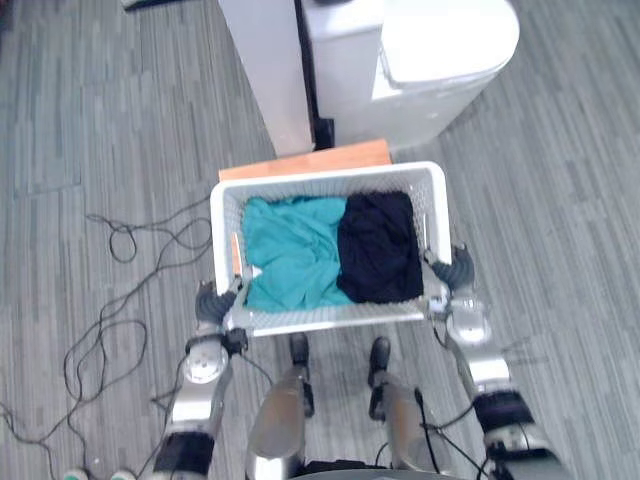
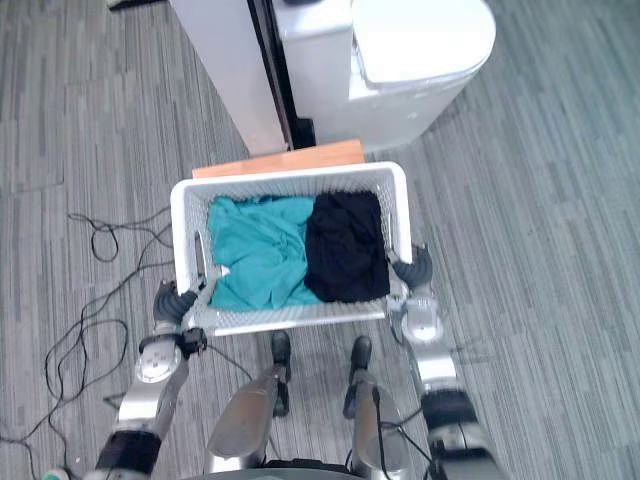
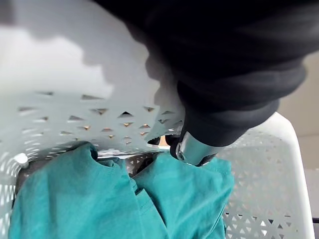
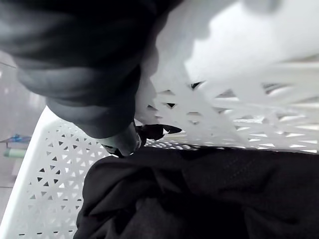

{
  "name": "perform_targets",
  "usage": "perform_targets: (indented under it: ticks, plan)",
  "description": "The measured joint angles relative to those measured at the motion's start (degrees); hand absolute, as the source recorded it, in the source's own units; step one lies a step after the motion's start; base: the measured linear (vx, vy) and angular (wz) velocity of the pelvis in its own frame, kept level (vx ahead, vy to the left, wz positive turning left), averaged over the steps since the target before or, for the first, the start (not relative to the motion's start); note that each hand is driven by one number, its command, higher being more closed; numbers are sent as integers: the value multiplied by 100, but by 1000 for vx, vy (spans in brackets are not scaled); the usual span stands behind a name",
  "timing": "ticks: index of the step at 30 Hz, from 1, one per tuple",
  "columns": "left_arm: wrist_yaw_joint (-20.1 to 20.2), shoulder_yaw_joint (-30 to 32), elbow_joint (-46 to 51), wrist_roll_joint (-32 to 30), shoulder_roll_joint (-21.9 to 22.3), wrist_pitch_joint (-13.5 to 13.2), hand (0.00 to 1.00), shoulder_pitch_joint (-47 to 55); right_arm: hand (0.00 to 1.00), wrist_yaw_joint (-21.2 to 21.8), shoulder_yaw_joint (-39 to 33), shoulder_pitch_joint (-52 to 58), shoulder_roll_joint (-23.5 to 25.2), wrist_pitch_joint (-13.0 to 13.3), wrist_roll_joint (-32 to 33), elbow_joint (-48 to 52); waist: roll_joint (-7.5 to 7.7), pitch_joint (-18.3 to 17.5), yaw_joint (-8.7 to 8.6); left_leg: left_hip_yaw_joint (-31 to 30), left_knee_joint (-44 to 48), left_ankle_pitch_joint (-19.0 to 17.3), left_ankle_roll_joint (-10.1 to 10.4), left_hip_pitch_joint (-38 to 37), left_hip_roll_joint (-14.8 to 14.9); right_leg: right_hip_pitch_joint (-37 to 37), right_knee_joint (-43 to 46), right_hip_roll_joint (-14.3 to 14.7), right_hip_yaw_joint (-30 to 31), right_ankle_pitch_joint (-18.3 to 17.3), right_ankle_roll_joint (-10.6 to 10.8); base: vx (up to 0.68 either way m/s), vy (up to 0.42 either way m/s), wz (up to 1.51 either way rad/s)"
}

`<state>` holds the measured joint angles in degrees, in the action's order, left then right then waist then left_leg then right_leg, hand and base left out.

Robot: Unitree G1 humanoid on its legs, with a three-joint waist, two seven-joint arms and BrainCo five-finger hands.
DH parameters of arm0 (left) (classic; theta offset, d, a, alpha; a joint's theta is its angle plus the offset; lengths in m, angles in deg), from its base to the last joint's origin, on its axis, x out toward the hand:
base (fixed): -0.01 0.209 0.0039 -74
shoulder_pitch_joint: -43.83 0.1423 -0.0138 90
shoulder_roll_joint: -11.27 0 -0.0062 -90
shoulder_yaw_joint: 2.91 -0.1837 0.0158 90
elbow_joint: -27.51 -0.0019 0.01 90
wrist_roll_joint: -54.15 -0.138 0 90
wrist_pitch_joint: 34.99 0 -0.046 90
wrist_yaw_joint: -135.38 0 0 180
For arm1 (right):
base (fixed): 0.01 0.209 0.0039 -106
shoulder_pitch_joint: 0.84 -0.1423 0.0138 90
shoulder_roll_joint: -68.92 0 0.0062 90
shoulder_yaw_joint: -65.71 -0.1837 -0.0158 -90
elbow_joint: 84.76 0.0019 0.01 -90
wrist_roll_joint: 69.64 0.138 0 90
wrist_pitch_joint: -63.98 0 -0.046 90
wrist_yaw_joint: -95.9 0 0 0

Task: Pick up the laundry basket with both hands and put the clothes into the washing machine.

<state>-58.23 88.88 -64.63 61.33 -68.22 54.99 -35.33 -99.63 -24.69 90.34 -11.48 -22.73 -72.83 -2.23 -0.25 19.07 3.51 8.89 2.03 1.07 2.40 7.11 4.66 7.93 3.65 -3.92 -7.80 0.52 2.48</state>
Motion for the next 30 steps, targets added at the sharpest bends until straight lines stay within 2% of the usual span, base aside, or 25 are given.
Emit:
perform_targets:
  ticks: [3,4,6,7,9,12,13,14,15,16,17,18,19,20,21,22,23,24,25,26,27,28,29,30]
  plan:
    - [101,2,549,9,104,214,100,536,100,153,-15,612,104,4,-131,589,16,-165,-9,117,161,-175,24,-208,53,-181,-48,49,154,0,0,21,2,-31]
    - [102,9,793,70,108,267,100,698,100,195,46,775,160,3,-208,815,43,-225,54,115,443,-380,52,-197,82,-161,-37,88,360,0,1,-18,-1,-77]
    - [100,65,1017,168,184,295,100,952,100,262,98,890,134,1,-271,1080,35,-302,70,-539,933,-819,96,-169,71,-143,-18,204,760,-2,-9,-12,3,-114]
    - [104,48,1088,222,223,335,100,1004,100,328,87,1042,134,-1,-318,1273,42,-433,56,-596,1107,-1039,67,-144,45,-93,-55,268,979,16,10,-23,57,-117]
    - [139,-9,1104,222,220,388,100,1000,100,320,63,1385,138,-1,-375,1647,124,-702,-18,-228,1262,-1221,31,-138,66,22,-143,313,1362,188,41,-4,106,-111]
    - [156,-35,1162,240,227,420,100,989,100,318,49,1538,151,-3,-420,1948,167,-779,-106,393,1637,-1473,-27,-172,199,158,-127,463,2018,409,158,5,108,-141]
    - [159,-35,1210,242,240,447,100,963,100,294,36,1534,201,1,-416,1992,181,-799,-103,720,1835,-1607,-74,-160,286,336,-91,567,2302,560,188,-37,94,-207]
    - [159,-25,1225,236,226,465,100,874,100,290,-7,1480,236,2,-410,1982,179,-805,-91,1146,1881,-1671,-116,-157,441,512,-191,652,2212,853,85,-56,51,-213]
    - [160,-19,1241,235,191,469,100,848,100,293,-28,1443,270,2,-408,1968,183,-814,-89,1387,1825,-1687,-142,-148,502,579,-179,629,1938,869,-94,-87,-11,-198]
    - [168,-10,1202,230,140,476,100,727,100,294,-96,1307,309,25,-403,1817,213,-815,-138,1801,1788,-1700,-164,-146,534,931,326,500,810,507,-337,-90,-42,-187]
    - [169,4,1126,213,140,493,100,611,100,317,-169,1062,323,29,-402,1423,188,-811,-216,2305,1785,-1705,-173,-250,643,1025,842,205,-633,49,-631,-74,-39,-178]
    - [169,18,1086,205,138,500,100,598,100,319,-171,974,321,29,-391,1259,177,-804,-223,2473,1774,-1705,-174,-322,678,1022,1022,64,-1112,-111,-723,-53,-49,-174]
    - [169,54,1020,179,136,536,100,600,100,334,-156,810,313,30,-306,923,165,-800,-254,2842,1736,-1706,-173,-483,744,954,1497,-287,-2035,-509,-889,-26,-98,-164]
    - [169,75,915,168,138,551,100,603,100,340,-151,739,300,30,-256,699,160,-798,-259,3124,1742,-1776,-71,-636,827,828,1806,-590,-2559,-782,-830,-6,-122,-157]
    - [169,79,896,166,138,562,100,606,100,340,-143,741,293,34,-242,657,169,-803,-253,3198,1822,-1843,35,-675,856,803,1788,-609,-2544,-853,-569,40,-166,-151]
    - [169,94,795,163,207,591,100,600,100,349,-117,697,247,32,-216,549,119,-777,-254,3201,1997,-1956,151,-700,973,843,1779,-349,-2275,-829,-576,101,-210,-137]
    - [207,79,739,162,316,619,100,672,100,377,-69,733,140,26,-196,503,35,-779,-260,3025,2179,-2050,138,-730,1142,838,1694,-63,-2008,-862,-613,120,-214,-137]
    - [220,65,702,162,342,620,100,694,100,395,-67,746,90,26,-190,490,23,-777,-260,2961,2373,-2088,92,-707,1247,826,1671,31,-1919,-898,-608,131,-222,-116]
    - [229,35,626,163,373,650,100,711,100,410,-73,794,6,23,-191,489,-10,-766,-264,2700,3011,-2150,-33,-505,1502,774,1636,221,-1761,-981,-614,158,-176,-94]
    - [240,-29,551,163,435,707,100,716,100,392,-104,865,-84,18,-182,491,-58,-733,-268,2138,4021,-2230,-204,-193,1733,658,1634,408,-1648,-1065,-674,172,-151,-93]
    - [240,-107,471,170,457,725,100,723,100,389,-152,932,-126,7,-179,492,-80,-706,-264,1583,4637,-2276,-271,45,1714,525,1638,513,-1547,-1134,-735,213,-78,-74]
    - [241,-180,409,172,485,762,100,760,100,368,-181,1079,-156,-8,-177,541,-84,-699,-265,955,5087,-2297,-234,353,1474,340,1637,573,-1436,-1241,-806,291,-17,-61]
    - [249,-206,412,178,504,766,100,834,100,348,-173,1250,-177,-23,-171,711,-78,-692,-251,513,5183,-2298,-232,657,1144,188,1628,578,-1312,-1331,-825,298,3,-49]
    - [252,-205,418,184,510,766,100,838,100,348,-164,1300,-181,-23,-171,778,-70,-686,-227,389,5120,-2298,-232,785,996,138,1618,576,-1224,-1360,-837,323,24,-59]
